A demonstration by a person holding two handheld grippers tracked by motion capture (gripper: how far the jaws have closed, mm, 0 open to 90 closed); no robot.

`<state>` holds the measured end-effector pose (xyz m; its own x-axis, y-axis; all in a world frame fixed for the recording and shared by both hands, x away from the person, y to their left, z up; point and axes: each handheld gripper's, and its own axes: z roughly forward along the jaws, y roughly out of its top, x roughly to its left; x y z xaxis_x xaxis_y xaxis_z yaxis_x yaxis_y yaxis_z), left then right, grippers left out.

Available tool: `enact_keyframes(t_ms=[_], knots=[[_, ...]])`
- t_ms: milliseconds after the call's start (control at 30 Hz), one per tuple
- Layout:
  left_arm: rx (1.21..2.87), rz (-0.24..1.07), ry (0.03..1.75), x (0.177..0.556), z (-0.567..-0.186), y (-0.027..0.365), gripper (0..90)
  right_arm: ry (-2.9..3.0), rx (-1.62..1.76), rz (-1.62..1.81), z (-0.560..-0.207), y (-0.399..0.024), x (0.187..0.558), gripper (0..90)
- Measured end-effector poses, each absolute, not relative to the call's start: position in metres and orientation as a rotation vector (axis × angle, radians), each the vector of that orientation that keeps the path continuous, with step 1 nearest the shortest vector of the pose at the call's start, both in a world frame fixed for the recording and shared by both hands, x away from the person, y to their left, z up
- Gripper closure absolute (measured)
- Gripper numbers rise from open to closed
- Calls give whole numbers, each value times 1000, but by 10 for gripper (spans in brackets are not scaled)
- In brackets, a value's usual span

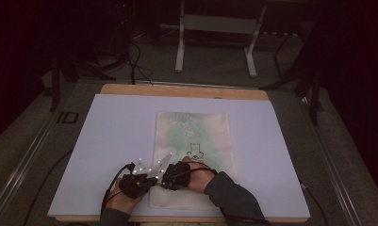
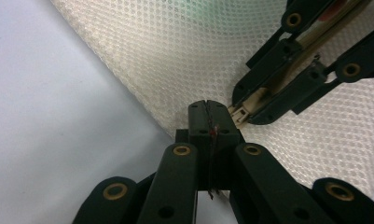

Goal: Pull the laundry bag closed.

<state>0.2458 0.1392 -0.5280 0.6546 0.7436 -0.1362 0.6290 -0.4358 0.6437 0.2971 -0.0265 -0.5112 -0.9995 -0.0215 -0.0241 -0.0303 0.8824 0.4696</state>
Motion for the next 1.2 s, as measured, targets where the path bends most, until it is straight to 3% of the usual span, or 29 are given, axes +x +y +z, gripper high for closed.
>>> enact_keyframes(t_ms=[1200], knots=[[2188, 197, 1056, 247, -529, 142, 892, 3030, -38, 657, -507, -47, 293, 822]])
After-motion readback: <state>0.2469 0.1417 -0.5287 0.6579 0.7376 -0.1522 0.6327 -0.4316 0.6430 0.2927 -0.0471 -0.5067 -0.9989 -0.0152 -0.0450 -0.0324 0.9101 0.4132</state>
